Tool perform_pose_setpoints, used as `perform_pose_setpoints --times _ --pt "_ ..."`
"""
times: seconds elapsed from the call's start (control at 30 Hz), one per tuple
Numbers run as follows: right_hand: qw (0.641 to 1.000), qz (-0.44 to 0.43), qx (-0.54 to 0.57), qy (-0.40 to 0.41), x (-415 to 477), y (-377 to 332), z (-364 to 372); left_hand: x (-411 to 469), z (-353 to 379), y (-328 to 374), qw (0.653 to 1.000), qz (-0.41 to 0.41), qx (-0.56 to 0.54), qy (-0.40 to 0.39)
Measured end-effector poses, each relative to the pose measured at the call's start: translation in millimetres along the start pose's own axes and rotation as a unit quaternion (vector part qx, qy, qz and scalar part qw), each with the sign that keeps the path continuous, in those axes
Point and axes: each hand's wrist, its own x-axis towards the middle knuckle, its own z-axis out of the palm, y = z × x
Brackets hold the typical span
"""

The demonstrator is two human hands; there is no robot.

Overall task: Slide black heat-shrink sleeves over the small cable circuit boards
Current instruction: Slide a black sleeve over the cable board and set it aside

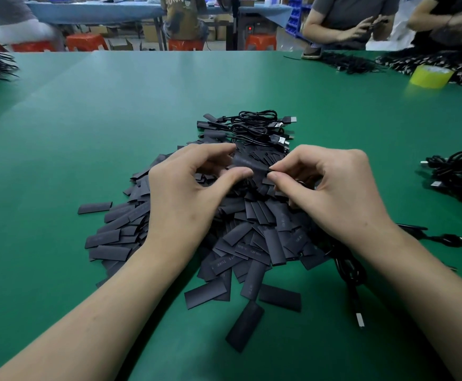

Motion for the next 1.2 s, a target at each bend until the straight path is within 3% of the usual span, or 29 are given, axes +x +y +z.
perform_pose_setpoints --times 0.47,0.9,1.2 --pt "0.999 -0.007 -0.047 0.002 -1.9 0.2 3.1 -2.9 5.0 0.9 1.000 0.005 0.015 -0.005" --pt "0.999 0.033 0.008 0.022 -1.5 5.4 2.6 -4.6 8.2 0.8 0.998 -0.037 -0.031 -0.033" --pt "0.988 0.147 0.030 -0.048 35.5 5.1 -31.5 -5.8 9.2 -2.5 0.994 -0.008 0.011 -0.110"
